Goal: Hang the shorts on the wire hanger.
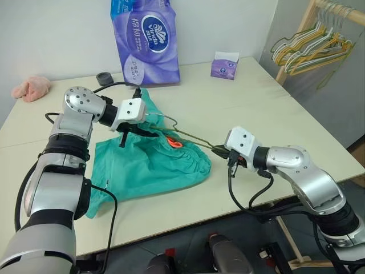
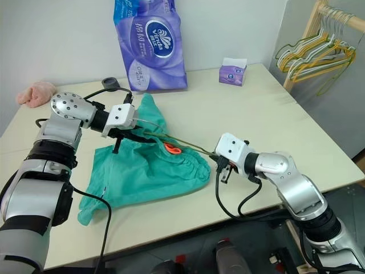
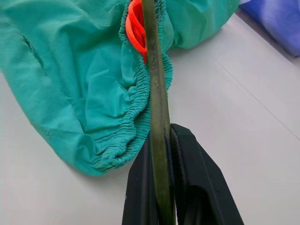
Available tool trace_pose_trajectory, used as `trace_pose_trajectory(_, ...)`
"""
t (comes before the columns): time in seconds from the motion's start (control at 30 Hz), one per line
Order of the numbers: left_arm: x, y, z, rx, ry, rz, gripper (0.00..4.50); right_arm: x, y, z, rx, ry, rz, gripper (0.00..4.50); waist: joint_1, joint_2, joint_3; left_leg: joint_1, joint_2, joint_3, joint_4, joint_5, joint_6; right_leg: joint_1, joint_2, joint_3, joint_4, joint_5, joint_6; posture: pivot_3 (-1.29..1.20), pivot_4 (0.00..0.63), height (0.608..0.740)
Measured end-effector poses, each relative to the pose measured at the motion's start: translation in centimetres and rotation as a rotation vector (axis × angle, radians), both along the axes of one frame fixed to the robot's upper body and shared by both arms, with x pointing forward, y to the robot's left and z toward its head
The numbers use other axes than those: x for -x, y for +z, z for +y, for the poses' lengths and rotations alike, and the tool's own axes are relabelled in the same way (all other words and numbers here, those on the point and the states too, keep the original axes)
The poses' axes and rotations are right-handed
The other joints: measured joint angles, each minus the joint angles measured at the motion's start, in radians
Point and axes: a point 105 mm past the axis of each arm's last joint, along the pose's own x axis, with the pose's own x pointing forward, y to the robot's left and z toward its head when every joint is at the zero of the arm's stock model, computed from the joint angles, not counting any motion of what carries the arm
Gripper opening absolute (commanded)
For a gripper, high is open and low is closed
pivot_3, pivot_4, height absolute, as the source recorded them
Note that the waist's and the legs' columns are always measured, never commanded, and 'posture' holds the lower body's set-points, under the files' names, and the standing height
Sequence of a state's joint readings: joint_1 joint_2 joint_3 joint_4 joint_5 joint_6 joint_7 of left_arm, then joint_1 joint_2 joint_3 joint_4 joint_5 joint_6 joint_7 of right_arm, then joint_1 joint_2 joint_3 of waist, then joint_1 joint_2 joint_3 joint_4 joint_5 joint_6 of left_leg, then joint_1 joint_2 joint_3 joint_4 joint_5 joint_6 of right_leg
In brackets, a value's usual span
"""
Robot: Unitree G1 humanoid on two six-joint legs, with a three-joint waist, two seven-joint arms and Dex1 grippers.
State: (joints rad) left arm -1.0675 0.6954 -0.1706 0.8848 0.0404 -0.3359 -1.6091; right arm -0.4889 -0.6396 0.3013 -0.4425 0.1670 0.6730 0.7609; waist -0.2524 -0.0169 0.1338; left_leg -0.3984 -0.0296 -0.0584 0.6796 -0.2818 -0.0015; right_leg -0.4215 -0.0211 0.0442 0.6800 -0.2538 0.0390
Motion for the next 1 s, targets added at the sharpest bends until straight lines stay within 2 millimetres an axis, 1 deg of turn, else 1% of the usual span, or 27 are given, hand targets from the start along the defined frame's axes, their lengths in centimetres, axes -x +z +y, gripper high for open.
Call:
trace_pose_trajectory(0.03,0.1,-0.1,0.0,-0.002,-0.002,0.000,0.03,0.1,0.0,0.0,0.011,0.014,-0.006,0.00,0.000,0.000,0.000,0.000,0.000,0.000,0.000,0.000,0.000,0.000,0.000,0.000,0.000,0.000,0.000,-0.29,0.096,0.740)
trace_pose_trajectory(0.1,0.1,-0.1,-0.1,-0.005,-0.007,-0.002,0.00,0.2,0.1,-0.1,0.033,0.038,-0.031,0.48,0.000,0.000,0.000,0.000,0.000,0.000,0.000,0.000,0.000,0.000,0.000,0.000,0.000,0.000,0.000,-0.29,0.096,0.740)
trace_pose_trajectory(0.13,0.1,-0.1,-0.1,-0.006,-0.009,-0.004,0.00,0.3,0.2,-0.2,0.048,0.060,-0.047,0.62,0.000,0.000,0.000,0.000,0.000,0.000,0.000,0.000,0.000,0.000,0.000,0.000,0.000,0.000,0.000,-0.29,0.096,0.740)
trace_pose_trajectory(0.23,0.2,-0.1,-0.3,-0.013,-0.018,-0.009,0.00,0.5,-0.2,-0.5,0.105,0.120,-0.071,1.55,0.000,0.000,0.000,0.000,0.000,0.000,0.000,0.000,0.000,0.000,0.000,0.000,0.000,0.000,0.000,-0.29,0.096,0.740)
trace_pose_trajectory(0.27,0.2,-0.2,-0.3,-0.019,-0.020,-0.006,0.00,0.4,-0.4,-1.0,0.145,0.136,-0.089,1.95,0.001,0.000,0.000,0.000,0.000,0.000,0.000,0.000,0.000,0.000,0.000,0.000,0.000,0.000,0.000,-0.29,0.096,0.740)
trace_pose_trajectory(0.3,0.2,-0.3,-0.3,-0.023,-0.021,-0.003,0.00,0.3,-0.6,-1.6,0.172,0.139,-0.095,2.20,0.001,0.000,0.000,0.000,-0.001,0.000,0.000,0.000,0.000,0.000,0.000,-0.001,0.000,0.000,0.000,-0.28,0.097,0.740)
trace_pose_trajectory(0.33,0.3,-0.4,-0.2,-0.026,-0.016,0.003,0.00,-0.1,-1.0,-2.8,0.228,0.129,-0.098,2.63,0.001,0.000,0.000,0.000,-0.001,0.001,0.000,0.000,0.000,0.000,-0.001,0.000,0.000,0.000,0.000,-0.28,0.097,0.740)
trace_pose_trajectory(0.4,0.4,-0.7,0.1,-0.028,-0.002,0.017,0.00,-0.8,-1.8,-5.0,0.293,0.091,-0.082,3.20,0.001,0.000,0.000,0.000,-0.001,0.001,0.000,0.000,0.000,0.000,-0.001,0.000,0.000,0.000,0.000,-0.28,0.097,0.740)
trace_pose_trajectory(0.47,0.5,-0.9,0.5,-0.030,0.011,0.030,0.00,-1.4,-2.7,-8.8,0.364,-0.003,-0.047,3.82,0.003,0.000,0.000,0.000,-0.001,0.001,0.000,0.000,0.000,0.000,-0.001,0.000,0.000,0.000,0.000,-0.27,0.099,0.740)
trace_pose_trajectory(0.53,0.7,-1.2,0.9,-0.032,0.030,0.049,0.00,-1.5,-2.9,-11.9,0.374,-0.102,-0.023,4.45,0.003,0.000,0.000,0.000,-0.001,0.001,0.000,0.000,0.000,0.000,-0.001,0.000,0.000,0.000,0.000,-0.28,0.102,0.740)
trace_pose_trajectory(0.57,0.8,-1.4,1.0,-0.029,0.038,0.059,0.00,-1.3,-2.8,-12.8,0.359,-0.133,-0.014,4.45,0.003,0.000,0.000,0.000,-0.001,0.001,0.000,0.000,0.000,0.001,-0.001,0.000,0.000,0.000,0.000,-0.28,0.104,0.740)
trace_pose_trajectory(0.6,0.9,-1.5,1.0,-0.019,0.043,0.070,0.00,-0.8,-2.9,-13.3,0.308,-0.161,0.002,4.45,0.003,-0.001,0.000,0.000,0.000,0.000,0.000,0.000,0.000,0.001,0.000,0.000,0.000,0.000,0.000,-0.28,0.105,0.740)
trace_pose_trajectory(0.67,0.9,-1.6,1.1,-0.002,0.057,0.084,0.00,-0.2,-3.1,-12.8,0.194,-0.193,0.026,4.45,0.001,-0.001,-0.001,0.001,0.001,0.000,0.000,0.000,0.000,0.001,0.000,0.001,0.001,0.000,0.000,-0.28,0.106,0.740)
trace_pose_trajectory(0.73,1.0,-1.3,1.0,0.033,0.072,0.093,0.00,0.3,-3.2,-10.6,-0.017,-0.242,0.055,4.45,-0.004,-0.001,-0.001,0.001,0.002,0.000,0.000,0.000,0.000,0.001,0.001,0.002,0.002,0.000,0.000,-0.28,0.108,0.740)
trace_pose_trajectory(0.8,1.0,-1.0,0.9,0.071,0.089,0.103,0.00,0.8,-3.2,-7.6,-0.226,-0.283,0.104,4.45,-0.007,0.000,-0.001,0.001,0.002,-0.002,0.000,0.000,0.000,0.001,0.001,0.002,0.002,0.000,0.000,-0.28,0.109,0.740)
trace_pose_trajectory(0.83,0.9,-0.8,0.8,0.100,0.107,0.109,0.00,1.0,-3.2,-5.6,-0.340,-0.313,0.132,4.45,-0.007,0.000,-0.001,0.000,0.002,-0.003,0.000,0.000,0.000,0.001,0.001,0.002,0.002,0.000,0.000,-0.28,0.109,0.740)
trace_pose_trajectory(1.0,0.9,-0.2,0.7,0.167,0.144,0.127,0.00,1.0,-4.1,-2.3,-0.481,-0.419,0.222,4.45,0.006,0.000,-0.002,0.000,-0.001,-0.002,0.001,0.000,0.000,0.001,-0.001,0.002,0.001,0.000,0.000,-0.27,0.109,0.740)
